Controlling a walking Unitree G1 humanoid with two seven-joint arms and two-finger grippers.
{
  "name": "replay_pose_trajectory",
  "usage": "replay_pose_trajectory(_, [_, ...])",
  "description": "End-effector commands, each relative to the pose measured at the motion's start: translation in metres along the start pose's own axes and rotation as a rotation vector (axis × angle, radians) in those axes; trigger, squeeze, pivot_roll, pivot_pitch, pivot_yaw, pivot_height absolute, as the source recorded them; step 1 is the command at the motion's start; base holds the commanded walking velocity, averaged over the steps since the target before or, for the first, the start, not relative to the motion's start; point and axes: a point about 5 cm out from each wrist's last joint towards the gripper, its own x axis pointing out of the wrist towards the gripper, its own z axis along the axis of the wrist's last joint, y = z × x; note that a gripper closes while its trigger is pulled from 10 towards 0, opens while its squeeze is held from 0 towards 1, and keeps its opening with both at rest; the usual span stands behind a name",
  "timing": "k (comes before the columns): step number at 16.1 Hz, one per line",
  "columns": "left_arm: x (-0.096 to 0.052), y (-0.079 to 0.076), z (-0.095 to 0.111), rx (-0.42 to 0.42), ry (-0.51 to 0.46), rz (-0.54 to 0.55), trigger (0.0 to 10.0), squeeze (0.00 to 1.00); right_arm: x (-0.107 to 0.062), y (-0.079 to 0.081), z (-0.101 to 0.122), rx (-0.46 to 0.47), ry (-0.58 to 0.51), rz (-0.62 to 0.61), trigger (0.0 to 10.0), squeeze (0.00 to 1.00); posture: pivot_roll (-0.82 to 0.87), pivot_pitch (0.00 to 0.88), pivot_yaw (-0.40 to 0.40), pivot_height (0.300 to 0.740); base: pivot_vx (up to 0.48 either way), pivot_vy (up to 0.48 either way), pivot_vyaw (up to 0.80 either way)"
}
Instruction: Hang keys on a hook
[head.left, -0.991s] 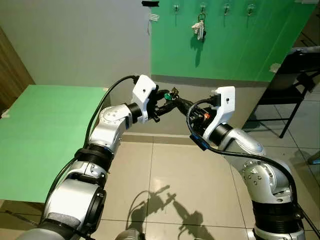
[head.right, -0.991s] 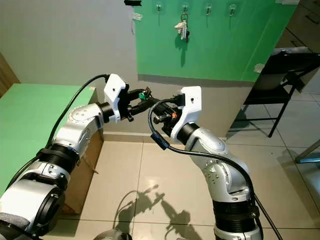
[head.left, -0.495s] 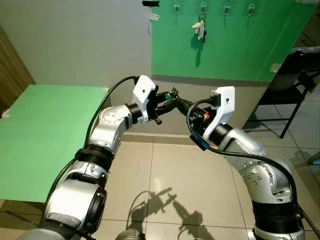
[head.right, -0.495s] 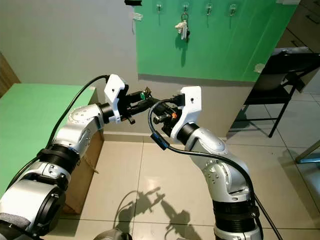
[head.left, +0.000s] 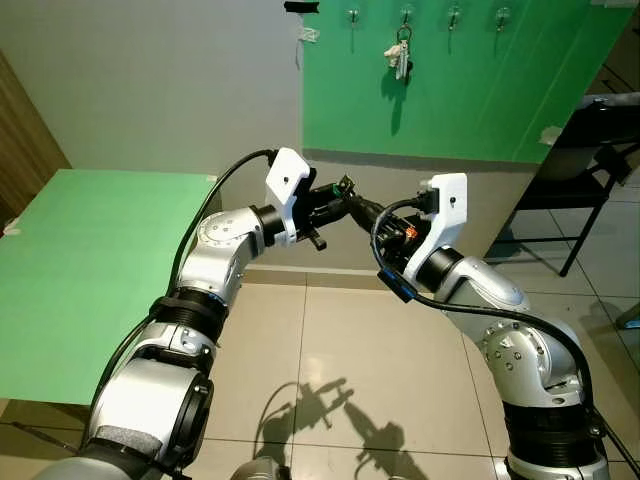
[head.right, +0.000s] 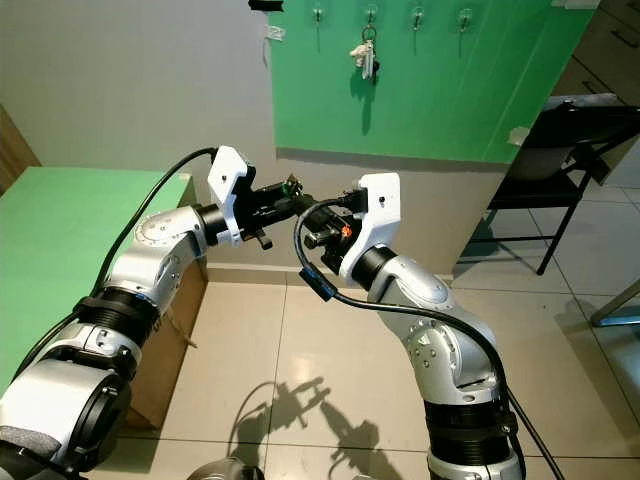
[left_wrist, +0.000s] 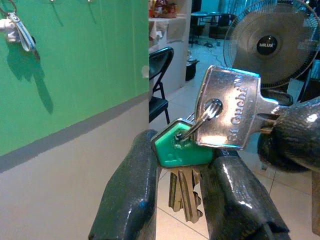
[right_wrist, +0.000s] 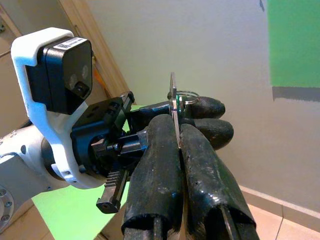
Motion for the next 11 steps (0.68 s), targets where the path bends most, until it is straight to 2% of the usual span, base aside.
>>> replay_pose_trajectory(1, [-0.002, 0.0, 0.004, 0.011, -0.011, -0.01, 0.0, 0.0, 0.0, 0.005, 0.004, -0.007, -0.006, 0.027, 0.0, 0.0, -0.17, 0.019, 0.024, 0.74, 0.0, 0.0, 0.0])
replay_pose_trajectory(4, [-0.002, -0.002, 0.003, -0.004, -0.017, -0.032, 0.0, 0.0, 0.0, 0.005, 0.003, -0.007, -0.002, 0.028, 0.0, 0.0, -0.16, 0.014, 0.023, 0.74, 0.0, 0.0, 0.0])
replay_pose_trajectory(7, [-0.005, 0.002, 0.005, -0.022, -0.029, -0.015, 0.0, 0.0, -0.001, 0.002, 0.002, -0.028, 0.003, 0.018, 0.0, 0.0, -0.16, 0.008, 0.021, 0.74, 0.0, 0.0, 0.0])
replay_pose_trajectory(9, [-0.008, 0.006, 0.008, -0.042, -0.042, 0.006, 0.0, 0.0, -0.004, -0.006, 0.003, -0.098, 0.003, -0.031, 0.0, 0.0, -0.16, 0.003, 0.02, 0.74, 0.0, 0.0, 0.0])
replay_pose_trajectory(10, [-0.008, 0.007, 0.008, -0.044, -0.044, 0.007, 0.0, 0.0, -0.005, -0.011, 0.002, -0.184, 0.012, -0.061, 0.0, 0.0, -0.16, 0.0, 0.02, 0.74, 0.0, 0.0, 0.0])
replay_pose_trajectory(11, [-0.008, 0.006, 0.008, -0.046, -0.045, 0.003, 0.0, 0.0, -0.006, -0.012, 0.001, -0.187, 0.008, -0.074, 0.0, 0.0, -0.16, 0.0, 0.02, 0.74, 0.0, 0.0, 0.0])
